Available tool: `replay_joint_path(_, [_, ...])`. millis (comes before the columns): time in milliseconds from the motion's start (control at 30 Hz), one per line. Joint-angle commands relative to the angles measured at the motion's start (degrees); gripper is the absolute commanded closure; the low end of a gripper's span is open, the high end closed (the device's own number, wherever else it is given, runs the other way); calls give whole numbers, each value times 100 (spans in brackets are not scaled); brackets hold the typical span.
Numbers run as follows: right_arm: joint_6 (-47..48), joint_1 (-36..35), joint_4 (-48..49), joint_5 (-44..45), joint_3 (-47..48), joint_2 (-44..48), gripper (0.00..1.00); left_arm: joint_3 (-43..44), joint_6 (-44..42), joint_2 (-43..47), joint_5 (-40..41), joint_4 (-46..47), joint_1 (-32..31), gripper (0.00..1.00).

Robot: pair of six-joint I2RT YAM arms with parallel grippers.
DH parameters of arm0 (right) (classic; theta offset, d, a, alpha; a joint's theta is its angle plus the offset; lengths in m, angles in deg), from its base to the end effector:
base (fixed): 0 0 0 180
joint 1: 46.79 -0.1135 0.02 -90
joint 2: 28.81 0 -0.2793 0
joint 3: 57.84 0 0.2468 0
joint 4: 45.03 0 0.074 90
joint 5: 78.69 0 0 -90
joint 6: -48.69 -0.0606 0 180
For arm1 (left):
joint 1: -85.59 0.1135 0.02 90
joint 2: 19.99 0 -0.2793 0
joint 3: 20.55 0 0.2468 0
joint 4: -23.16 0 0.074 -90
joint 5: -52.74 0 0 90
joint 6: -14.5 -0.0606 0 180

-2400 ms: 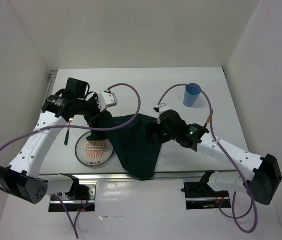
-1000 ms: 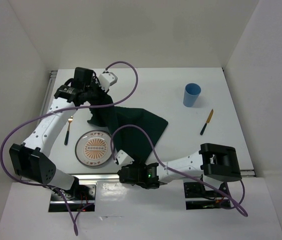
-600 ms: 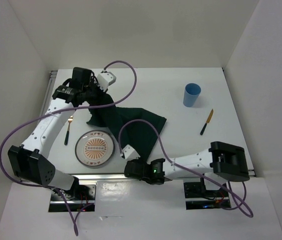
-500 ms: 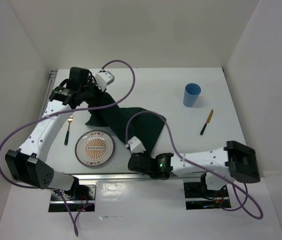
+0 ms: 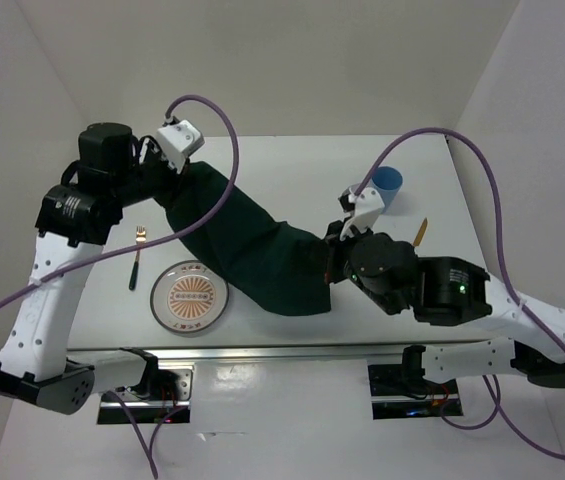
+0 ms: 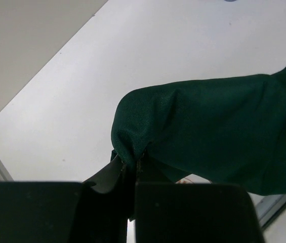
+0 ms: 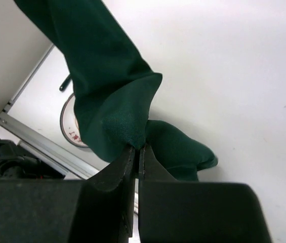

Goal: Set the dinner table for one person

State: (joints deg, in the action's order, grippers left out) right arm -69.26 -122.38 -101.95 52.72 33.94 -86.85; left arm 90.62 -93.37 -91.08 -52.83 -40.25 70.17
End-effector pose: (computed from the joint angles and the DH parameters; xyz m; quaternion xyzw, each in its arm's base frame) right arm 0.0854 0.1713 0.4405 -0.1373 0.7929 0.2220 0.5506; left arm 0.2269 -0.0795 0.4842 0.3084 0.7718 -0.1015 0.5468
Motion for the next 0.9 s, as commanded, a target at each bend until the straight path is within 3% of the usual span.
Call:
replay_joint_path(0, [18,-17,-786,219,1058,-128,100,169,284,393,-332,-58,-31,100])
replay_joint_path(167, [17,-17,-462,-71,1212,284,100,99,889,579,-148,64,47,100])
replay_joint_path(300, [-158,-17,-504,235,807,408,100,-174,1381,54,396,118,48,100])
replay_joint_path(467, [-1028,-17,-1462,552,684,-14,100,-498,1752,-642,766,221,48,100])
replay_joint_path(600, [-1134,-17,-1534,361,421,-470,100,-903,1865,-836,661,609,48,100])
replay_joint_path(733, [-1073,-17,-1533,454,359,-1164,100,-1228,1919,-968,854,1057,100,100])
replay_joint_path(867, [294,53,-351,342,359,-1804,100,-1474,1919,-1126,854,1190,206,100])
